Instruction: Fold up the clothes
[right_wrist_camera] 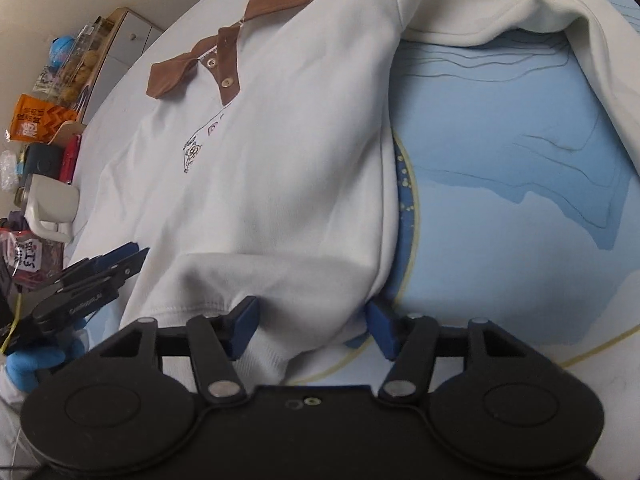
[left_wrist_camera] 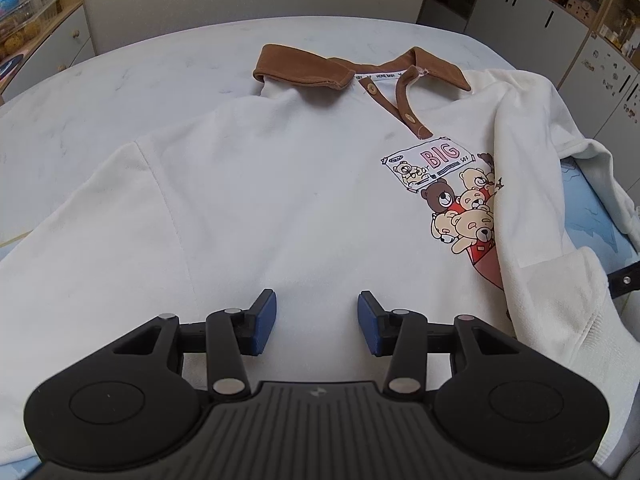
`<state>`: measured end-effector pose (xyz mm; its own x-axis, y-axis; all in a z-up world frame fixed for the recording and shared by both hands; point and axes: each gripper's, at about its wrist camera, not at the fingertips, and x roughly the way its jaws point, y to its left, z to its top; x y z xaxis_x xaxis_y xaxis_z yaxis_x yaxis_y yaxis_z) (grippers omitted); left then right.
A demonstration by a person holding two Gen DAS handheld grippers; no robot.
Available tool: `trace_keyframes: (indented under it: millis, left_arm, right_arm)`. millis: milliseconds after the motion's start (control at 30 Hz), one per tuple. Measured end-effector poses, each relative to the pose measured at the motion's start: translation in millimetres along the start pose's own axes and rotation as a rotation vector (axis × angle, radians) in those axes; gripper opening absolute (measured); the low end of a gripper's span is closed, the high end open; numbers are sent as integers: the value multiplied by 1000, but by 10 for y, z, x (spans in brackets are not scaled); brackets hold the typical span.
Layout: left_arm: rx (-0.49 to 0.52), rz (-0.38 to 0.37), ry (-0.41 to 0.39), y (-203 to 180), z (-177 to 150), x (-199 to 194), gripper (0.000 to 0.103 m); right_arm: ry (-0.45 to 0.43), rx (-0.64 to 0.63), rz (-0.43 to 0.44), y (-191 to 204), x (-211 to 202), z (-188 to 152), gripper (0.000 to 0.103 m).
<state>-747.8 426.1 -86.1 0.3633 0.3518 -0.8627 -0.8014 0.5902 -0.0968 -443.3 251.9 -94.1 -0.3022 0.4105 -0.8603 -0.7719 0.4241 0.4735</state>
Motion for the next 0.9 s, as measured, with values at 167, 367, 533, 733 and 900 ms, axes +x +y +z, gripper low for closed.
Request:
trace_keyframes:
  millis: [167, 367, 533, 733, 900]
  left_arm:
    - [17, -10, -3, 15, -6, -5, 43]
    - [32, -30, -5, 45, -8, -18, 43]
    - [53, -33, -5, 49, 0, -15, 43]
    - [69, -81, 9, -43, 2, -127, 43]
    - [192, -246, -33, -506, -171, -534, 41]
  right_arm:
    - [-90, -58, -56, -37, -406, -129, 103]
    - [-170, -102, -212, -326, -1046, -269, 103]
    - [-186, 7, -410, -929, -1392, -372, 103]
    - [-127, 97, -353, -1270, -1322, -567, 103]
    - [-130, 108, -242, -1220, -1241, -701, 103]
